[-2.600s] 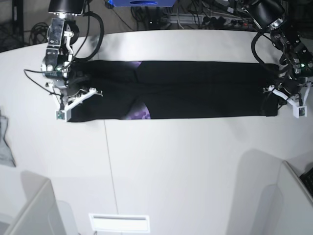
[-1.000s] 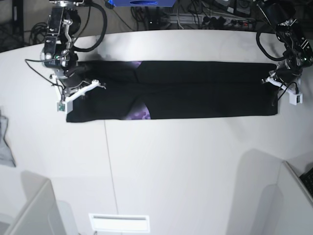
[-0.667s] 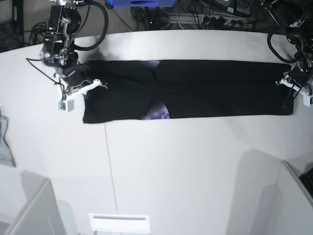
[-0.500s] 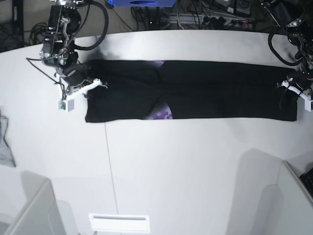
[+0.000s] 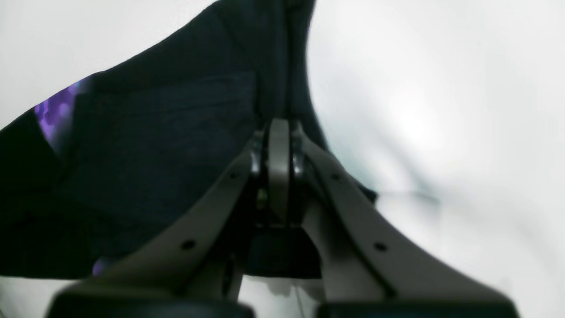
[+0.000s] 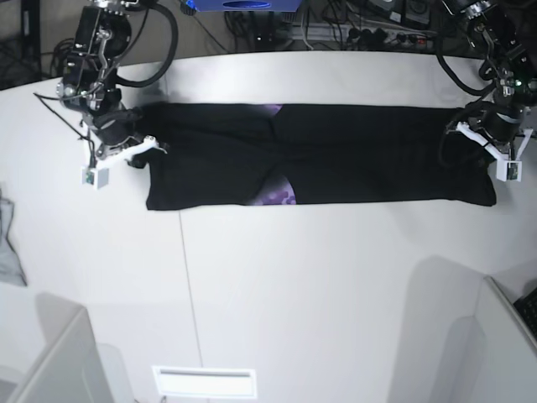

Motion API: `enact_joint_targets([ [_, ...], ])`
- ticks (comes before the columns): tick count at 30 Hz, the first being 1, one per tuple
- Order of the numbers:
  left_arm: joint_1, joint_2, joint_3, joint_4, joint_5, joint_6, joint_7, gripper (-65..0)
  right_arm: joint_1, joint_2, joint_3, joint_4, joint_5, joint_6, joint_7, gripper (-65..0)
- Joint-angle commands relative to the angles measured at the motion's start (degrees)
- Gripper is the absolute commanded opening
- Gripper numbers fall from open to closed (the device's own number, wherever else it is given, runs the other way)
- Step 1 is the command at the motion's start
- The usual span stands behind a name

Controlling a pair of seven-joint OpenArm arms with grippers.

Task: Fold the T-shirt properly
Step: 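Fold the strip end with the left gripper toward the strip's middle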

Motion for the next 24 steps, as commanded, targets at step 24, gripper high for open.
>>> enact_joint_targets([
  [24,0.7,5.6,23.5,4.6,-1.0,7.2,-0.9,-65.0,-0.4,0.4,0.5,1.0,0.5,0.1,1.1,-65.0],
])
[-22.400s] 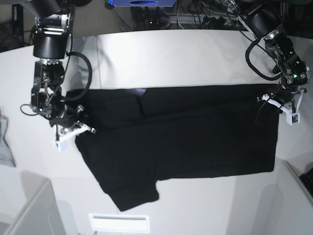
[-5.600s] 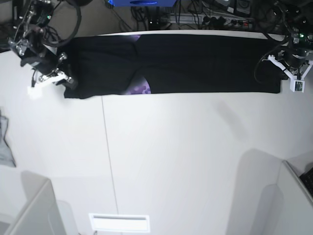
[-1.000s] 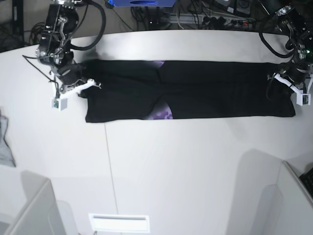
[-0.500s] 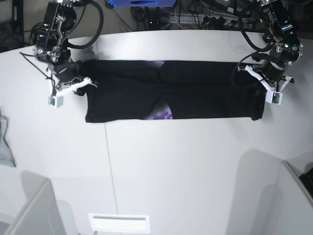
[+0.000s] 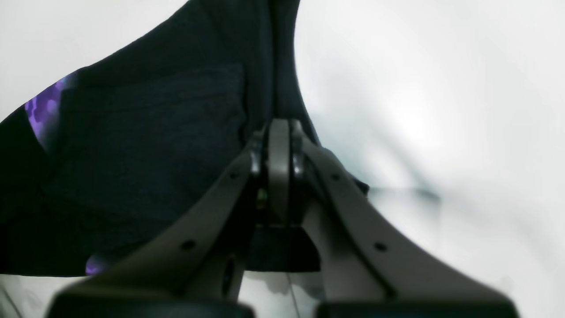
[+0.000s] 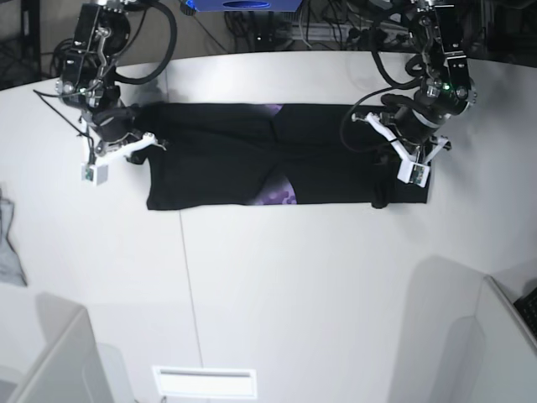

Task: Fold the T-shirt properly
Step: 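Fold the strip end with the left gripper toward the strip's middle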

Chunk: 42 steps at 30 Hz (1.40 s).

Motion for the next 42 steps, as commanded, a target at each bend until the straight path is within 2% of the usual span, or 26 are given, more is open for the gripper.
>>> enact_joint_targets([
  [1,-0.4,-0.2,1.0,0.9,-0.9,0.2,-1.2,-65.0,0.4,0.3,0.2,1.0,0.4,0.1,1.1,-65.0],
  [5,-1.2,-0.2,5.5,0.8,-1.2,3.0,-1.2,-65.0,0.4,0.3,0.2,1.0,0.4,0.1,1.1,-65.0],
  [11,-2.3,-0.1,10.0,0.7,-1.3,5.4,-1.2,-65.0,0.4,0.3,0.2,1.0,0.4,0.1,1.1,-65.0],
  [14,-2.7,1.4,10.5,0.7,-1.3,6.1,-1.2,-65.0,0.4,0.3,0.2,1.0,0.4,0.1,1.1,-65.0],
  [20,-3.4,3.3,10.9,0.5,-1.1,6.1,-1.1,-65.0,0.4,0.3,0.2,1.0,0.4,0.1,1.1,-65.0],
  [23,-3.5,3.0,13.0,0.1,-0.9,6.1,-1.1,-65.0,0.4,0.3,0.2,1.0,0.4,0.1,1.1,-65.0],
  [42,-4.4,3.3,13.4,-2.0,-1.0,6.1,-1.1,-65.0,0.4,0.3,0.2,1.0,0.4,0.1,1.1,-65.0],
])
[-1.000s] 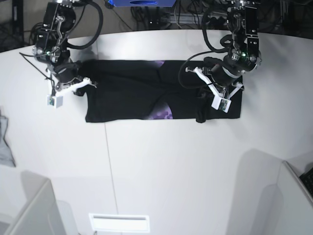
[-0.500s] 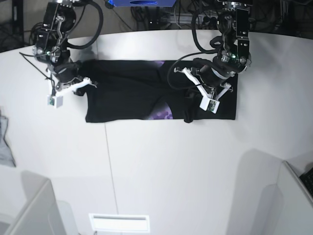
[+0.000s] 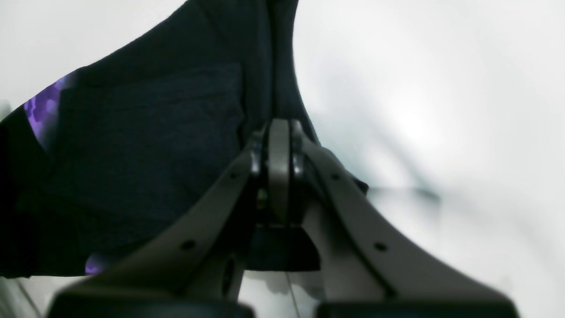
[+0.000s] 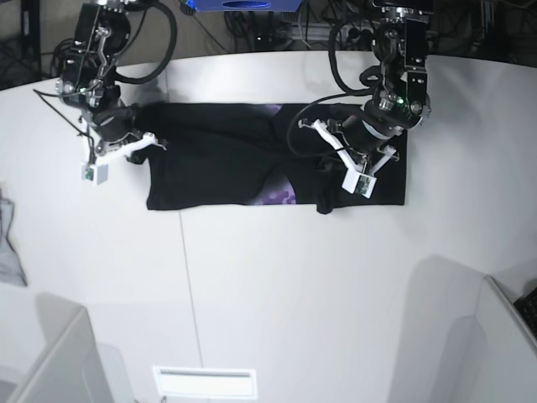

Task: Fold the T-shirt properly
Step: 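Fold the strip end with the left gripper toward the strip's middle, then release and move the left gripper back to the folded end, regrasp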

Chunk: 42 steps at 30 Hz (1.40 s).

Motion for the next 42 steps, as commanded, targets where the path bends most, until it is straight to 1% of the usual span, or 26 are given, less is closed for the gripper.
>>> enact_joint_targets([
  [1,-0.3,-0.1,0.0,0.9,-1.2,0.0,-1.2,-65.0,0.4,0.3,0.2,1.0,0.4,0.1,1.1,-65.0],
  [12,-0.3,-0.1,0.1,0.9,-1.1,0.0,-1.2,-65.0,0.4,0.3,0.2,1.0,0.4,0.1,1.1,-65.0],
  [13,-0.3,-0.1,0.1,0.9,-1.1,0.0,-1.2,-61.4,0.4,0.3,0.2,1.0,0.4,0.1,1.1,-65.0],
  [19,-0.4,0.1,0.2,0.9,-1.3,0.0,-1.2,-33.2,0.4,0.3,0.2,1.0,0.4,0.1,1.1,-65.0],
  [20,-0.4,0.5,0.9,0.9,-1.3,0.0,-1.2,-29.5,0.4,0.3,0.2,1.0,0.4,0.1,1.1,-65.0],
  [22,-0.4,1.0,3.1,0.1,-1.3,0.0,-1.2,-24.8,0.4,0.3,0.2,1.0,0.4,0.1,1.1,-65.0],
  [24,-1.1,1.3,5.7,-1.2,-1.3,0.0,-1.2,-23.0,0.4,0.3,0.2,1.0,0.4,0.1,1.1,-65.0],
  [26,-1.7,1.3,8.0,-2.3,-1.3,0.0,-1.2,-23.0,0.4,0.3,0.2,1.0,0.4,0.1,1.1,-65.0],
  [28,-1.8,1.3,8.7,-2.4,-1.3,0.0,-1.2,-23.0,0.4,0.3,0.2,1.0,0.4,0.1,1.1,-65.0],
  [33,-0.7,0.7,8.4,1.0,-1.3,0.0,-1.2,-23.4,0.6,0.3,0.2,1.0,0.4,0.1,1.1,-65.0],
  [34,0.3,-0.2,7.0,2.5,-1.3,0.0,-1.2,-24.2,0.6,0.4,0.2,1.0,0.4,0.1,1.0,-65.0],
  [35,1.2,-0.8,4.9,4.0,-1.3,0.0,-1.2,-27.2,0.6,0.4,0.2,1.0,0.4,0.1,1.0,-65.0],
  [36,2.4,-1.1,2.4,5.2,-1.3,0.0,-1.2,-32.3,0.6,0.5,0.2,1.0,0.4,0.1,1.0,-65.0],
  [37,3.2,-1.3,0.0,6.0,-1.3,-0.1,-1.2,-38.0,0.6,0.5,0.2,0.9,0.4,0.1,1.0,-65.0],
  [38,4.0,-1.4,-3.1,6.5,-1.3,-0.3,-1.2,-45.7,0.7,0.5,0.2,0.9,0.4,0.1,1.0,-65.0],
  [40,4.8,-1.8,-9.0,6.3,-0.9,-0.3,-1.2,-62.0,1.3,0.6,0.1,0.8,0.4,0.1,0.4,-48.5],
  [41,5.0,-2.7,-11.6,5.9,-0.9,-0.3,-1.2,-65.0,1.8,0.6,0.1,0.7,0.5,0.1,-1.1,-41.0],
  [42,5.7,-3.8,-13.9,5.0,-0.9,-0.4,-1.2,-65.0,2.6,0.6,0.1,0.7,0.5,0.1,-2.7,-34.4],
])
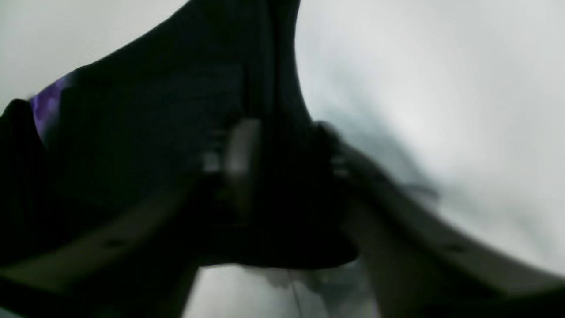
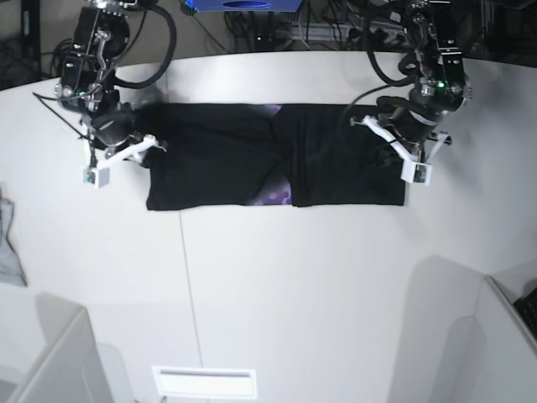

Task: Fold the T-shirt properly
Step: 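Release and move the left gripper back to the folded end, regrasp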

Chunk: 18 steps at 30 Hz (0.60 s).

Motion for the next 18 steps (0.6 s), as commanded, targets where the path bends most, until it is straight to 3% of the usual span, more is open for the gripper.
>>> enact_joint_targets([
  [1,0.6,-1.3,-1.9,0.1,-1.1,-0.3,-1.0,-65.0,1.5,0.4,0.2,0.8,0.8,0.1,0.2,-30.3],
  [4,1.3,-4.3,-7.2,-1.5,-0.9,-0.3,-1.2,-65.0,2.8,0.5,0.2,0.8,4.4,0.2,-1.9,-22.2],
  [9,1.4,-6.8,-14.4,-4.8,-1.1,-0.8,-1.2,-65.0,5.7,3.9,0.2,-4.4,11.4,0.2,-1.9,-21.6],
  [15,0.8,-6.8,-21.7,-8.6,-0.8,-11.1,-1.2,-65.0,7.3,9.1,0.2,-14.7,20.5,0.2,-1.6,-21.3],
  [18,0.6,-6.8,-22.1,-11.1,-0.8,-13.1,-1.3,-65.0,7.8,10.0,0.1,-16.8,23.6,0.2,-1.5,-21.3],
])
